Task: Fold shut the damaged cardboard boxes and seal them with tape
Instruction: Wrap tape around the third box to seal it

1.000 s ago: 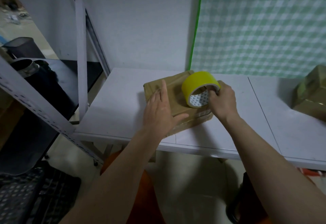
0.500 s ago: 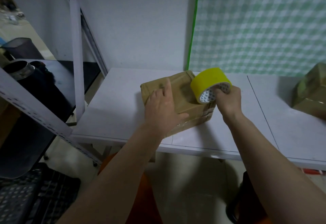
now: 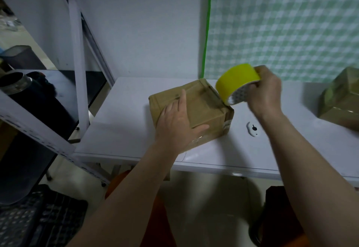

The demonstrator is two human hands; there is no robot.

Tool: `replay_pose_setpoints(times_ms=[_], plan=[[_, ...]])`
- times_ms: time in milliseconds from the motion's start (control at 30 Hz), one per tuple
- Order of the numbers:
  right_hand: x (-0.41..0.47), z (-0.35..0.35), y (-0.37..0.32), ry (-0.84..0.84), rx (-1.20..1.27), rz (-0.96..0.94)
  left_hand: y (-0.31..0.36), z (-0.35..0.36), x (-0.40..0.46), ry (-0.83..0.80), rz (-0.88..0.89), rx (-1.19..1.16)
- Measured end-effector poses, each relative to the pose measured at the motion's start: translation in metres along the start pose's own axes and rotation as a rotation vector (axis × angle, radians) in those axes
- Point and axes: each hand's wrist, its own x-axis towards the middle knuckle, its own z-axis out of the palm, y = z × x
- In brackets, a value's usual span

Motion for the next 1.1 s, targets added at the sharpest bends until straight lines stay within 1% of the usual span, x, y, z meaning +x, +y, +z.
replay_pose_setpoints(times_ms=[200,400,500,633,733,900,967,1000,1100], plan=[[0.005,-0.009,0.019,-0.052,-0.156,0.016,-0.001,0.005,0.003,0.014,0.011,0.069],[0.014,-0.002,0.034,-0.125,-0.242,-0.002,-0.002,0.007,0.004,0.005,0.033,0.116],[0.017,0.002,0.037,-0.147,-0.248,0.005,-0.003,0.008,0.005,-0.003,0.04,0.14],[0.018,0.003,0.043,-0.155,-0.325,-0.047,-0.002,0.008,0.005,-0.023,0.047,0.161],[0.016,0.009,0.053,-0.175,-0.321,-0.02,-0.004,0.009,0.005,-0.013,0.057,0.173],[0.012,0.022,0.066,-0.176,-0.228,0.017,-0.004,0.01,0.006,-0.016,0.071,0.191],[0.01,0.024,0.07,-0.174,-0.157,0.085,-0.006,0.012,0.007,-0.026,0.078,0.209],[0.008,0.026,0.071,-0.171,-0.059,0.171,-0.008,0.012,0.007,-0.026,0.08,0.226],[-0.009,0.033,0.068,-0.192,0.499,0.548,-0.014,0.01,0.004,-0.04,0.087,0.259]])
